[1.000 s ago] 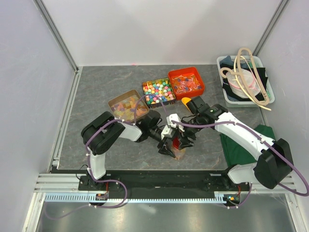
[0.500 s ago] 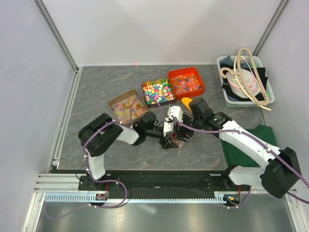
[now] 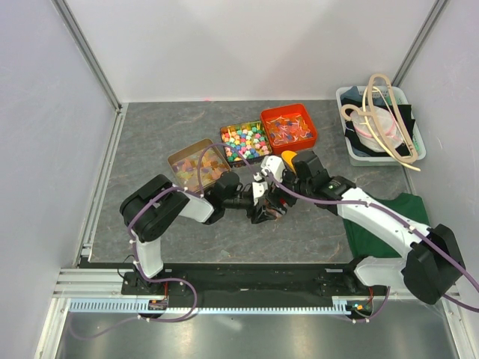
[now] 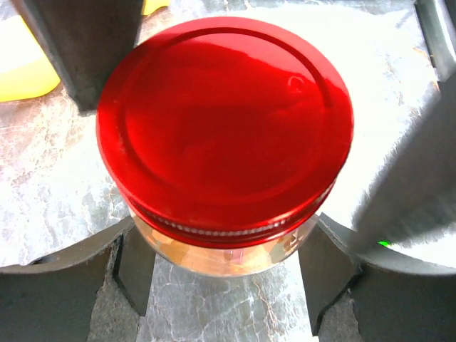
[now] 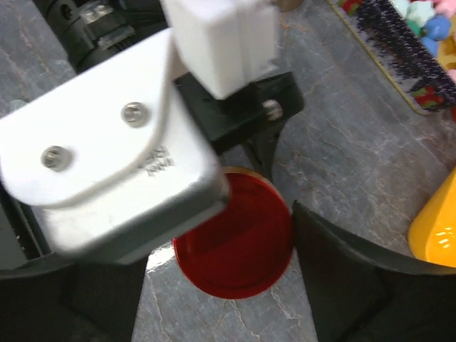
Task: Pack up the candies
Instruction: Screw the bottle lid onto the packing bottle.
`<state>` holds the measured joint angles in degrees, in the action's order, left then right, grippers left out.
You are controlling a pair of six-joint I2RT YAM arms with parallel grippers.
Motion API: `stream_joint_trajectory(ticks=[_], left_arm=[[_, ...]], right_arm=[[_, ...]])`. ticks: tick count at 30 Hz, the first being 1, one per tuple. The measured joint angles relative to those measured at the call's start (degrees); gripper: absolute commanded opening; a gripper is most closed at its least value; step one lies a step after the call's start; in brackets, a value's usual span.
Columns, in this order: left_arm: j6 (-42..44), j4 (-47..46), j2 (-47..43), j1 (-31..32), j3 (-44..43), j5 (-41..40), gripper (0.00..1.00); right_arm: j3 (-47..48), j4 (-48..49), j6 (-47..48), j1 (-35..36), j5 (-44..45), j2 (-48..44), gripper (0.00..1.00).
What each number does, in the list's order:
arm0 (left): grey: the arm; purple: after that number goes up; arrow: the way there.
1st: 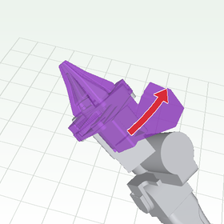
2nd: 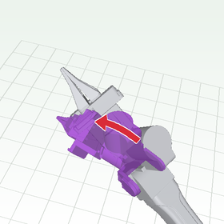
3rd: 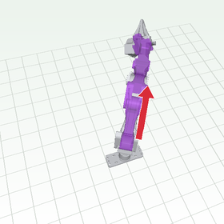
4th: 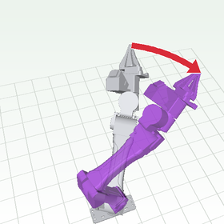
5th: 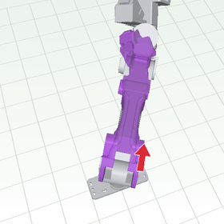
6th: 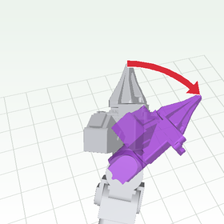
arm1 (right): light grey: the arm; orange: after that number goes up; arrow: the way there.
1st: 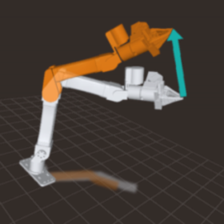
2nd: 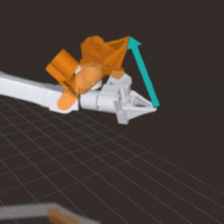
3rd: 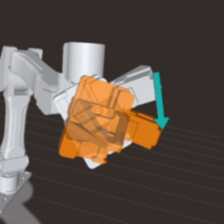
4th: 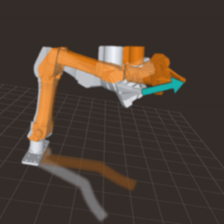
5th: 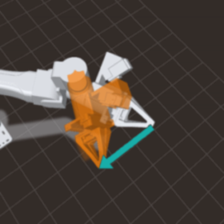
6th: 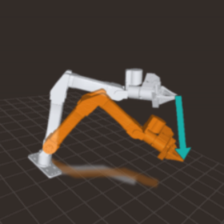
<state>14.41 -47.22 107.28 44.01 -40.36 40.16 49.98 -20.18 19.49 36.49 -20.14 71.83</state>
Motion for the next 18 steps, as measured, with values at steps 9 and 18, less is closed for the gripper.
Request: stream_joint_trajectory(ticks=[9, 18], left_arm=[[-0.3, 0.4, 0.0, 0.5, -0.6, -2.4, 0.02], [-0.2, 1.6, 0.0, 0.5, -1.2, -2.3, 0.02]], right_arm=[[-0.3, -2.5, 1.5, -3.2, -4.9, -1.0, 0.98], [0.7, -8.6, 7.1, -6.7, -4.8, -7.7, 0.98]])
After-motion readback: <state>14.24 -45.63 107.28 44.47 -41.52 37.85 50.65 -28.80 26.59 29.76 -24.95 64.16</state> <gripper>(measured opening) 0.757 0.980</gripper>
